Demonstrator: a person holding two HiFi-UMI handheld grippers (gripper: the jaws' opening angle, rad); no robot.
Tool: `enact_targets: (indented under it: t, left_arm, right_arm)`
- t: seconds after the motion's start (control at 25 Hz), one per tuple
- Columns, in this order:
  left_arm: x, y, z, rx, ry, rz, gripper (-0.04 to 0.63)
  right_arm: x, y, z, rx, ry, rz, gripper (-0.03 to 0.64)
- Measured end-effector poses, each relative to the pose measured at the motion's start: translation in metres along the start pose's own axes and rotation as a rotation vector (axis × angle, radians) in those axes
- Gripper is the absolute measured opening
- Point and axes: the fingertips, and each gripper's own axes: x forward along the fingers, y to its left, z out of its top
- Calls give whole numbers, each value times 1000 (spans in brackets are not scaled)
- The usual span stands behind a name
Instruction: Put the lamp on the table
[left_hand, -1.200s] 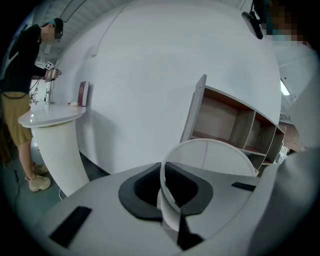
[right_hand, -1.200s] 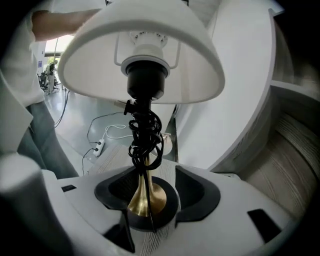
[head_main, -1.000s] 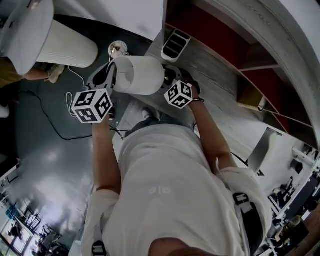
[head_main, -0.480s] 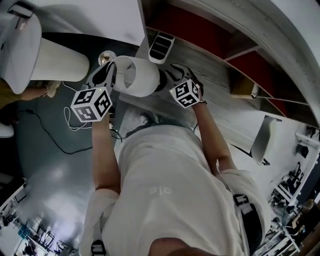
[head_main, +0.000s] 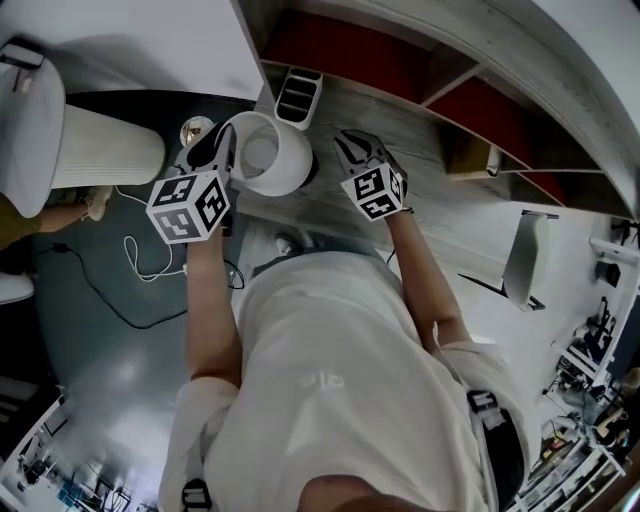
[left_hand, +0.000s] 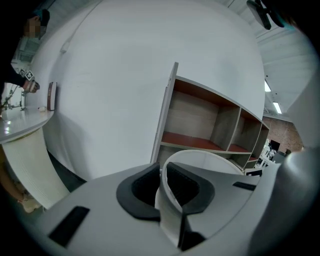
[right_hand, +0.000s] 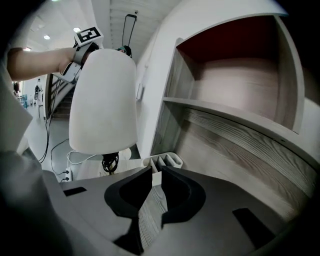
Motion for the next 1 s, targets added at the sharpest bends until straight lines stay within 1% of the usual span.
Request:
enact_targets:
  t: [0.2, 0.4, 0.68, 0.84, 1.0]
  left_arm:
    - [3, -8, 7, -3, -3, -6, 60]
    - [12, -18, 9, 30, 20, -5, 63]
    - [24, -29, 12, 51, 43, -23, 67]
    - [30, -36, 7, 72, 62, -33, 69]
    - [33, -40, 7, 72, 62, -46, 72]
  right_arm:
    - [-14, -3, 4, 20, -14, -29, 72]
    - [-24, -9, 9, 40, -27, -59, 66]
    - [-32, -16, 11, 47, -31, -90, 60]
    - [-36, -20, 14, 64, -41, -107, 57]
    - [-37, -23, 19, 101, -73, -113, 54]
